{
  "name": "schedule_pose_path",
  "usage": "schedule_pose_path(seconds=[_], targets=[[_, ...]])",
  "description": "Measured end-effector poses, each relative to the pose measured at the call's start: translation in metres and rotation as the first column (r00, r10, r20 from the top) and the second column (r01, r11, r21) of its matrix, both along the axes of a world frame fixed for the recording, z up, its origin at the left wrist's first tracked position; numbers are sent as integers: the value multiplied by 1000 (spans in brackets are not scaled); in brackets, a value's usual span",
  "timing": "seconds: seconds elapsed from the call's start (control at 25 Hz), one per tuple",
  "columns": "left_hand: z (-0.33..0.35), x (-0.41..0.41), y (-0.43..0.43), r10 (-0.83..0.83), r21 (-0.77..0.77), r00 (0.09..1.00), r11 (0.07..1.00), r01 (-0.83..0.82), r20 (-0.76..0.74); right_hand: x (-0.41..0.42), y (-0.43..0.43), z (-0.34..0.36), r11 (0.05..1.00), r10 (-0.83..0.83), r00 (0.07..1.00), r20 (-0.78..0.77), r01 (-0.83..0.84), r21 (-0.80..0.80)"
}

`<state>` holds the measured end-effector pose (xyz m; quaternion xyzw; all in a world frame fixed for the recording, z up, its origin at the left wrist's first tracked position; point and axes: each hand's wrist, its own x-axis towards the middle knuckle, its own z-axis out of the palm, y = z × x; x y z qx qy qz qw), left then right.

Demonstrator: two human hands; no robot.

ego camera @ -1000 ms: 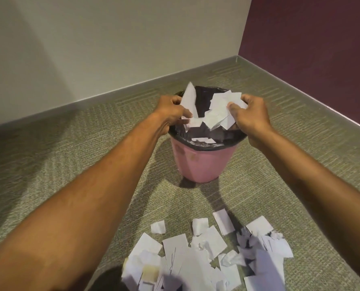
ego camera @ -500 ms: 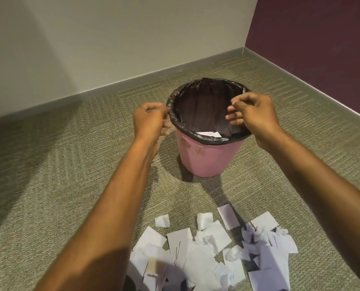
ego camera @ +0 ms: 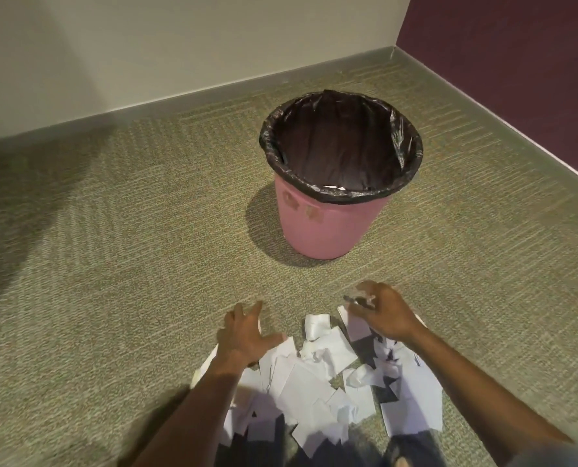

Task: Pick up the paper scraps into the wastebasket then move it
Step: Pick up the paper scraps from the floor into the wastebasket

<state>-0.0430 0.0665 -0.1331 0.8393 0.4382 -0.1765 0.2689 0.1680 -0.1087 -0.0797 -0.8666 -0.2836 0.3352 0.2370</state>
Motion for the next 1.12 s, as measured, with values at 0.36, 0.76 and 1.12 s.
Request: schedule_pose_path(seconds=[0.36, 0.76, 1.12], targets=[[1, -16, -36, -270, -90, 960, 961, 263, -80, -50, 32, -58, 877, 445, 883, 149, -395, -274], [-3, -19, -55, -85, 57, 931, 996, 69, 356, -84, 22, -57, 771, 636, 663, 395, -524, -362], [1, -1, -25, -15, -160, 982, 986, 46, 190, -56, 19, -51, 945, 328, 929, 171, -320, -74]])
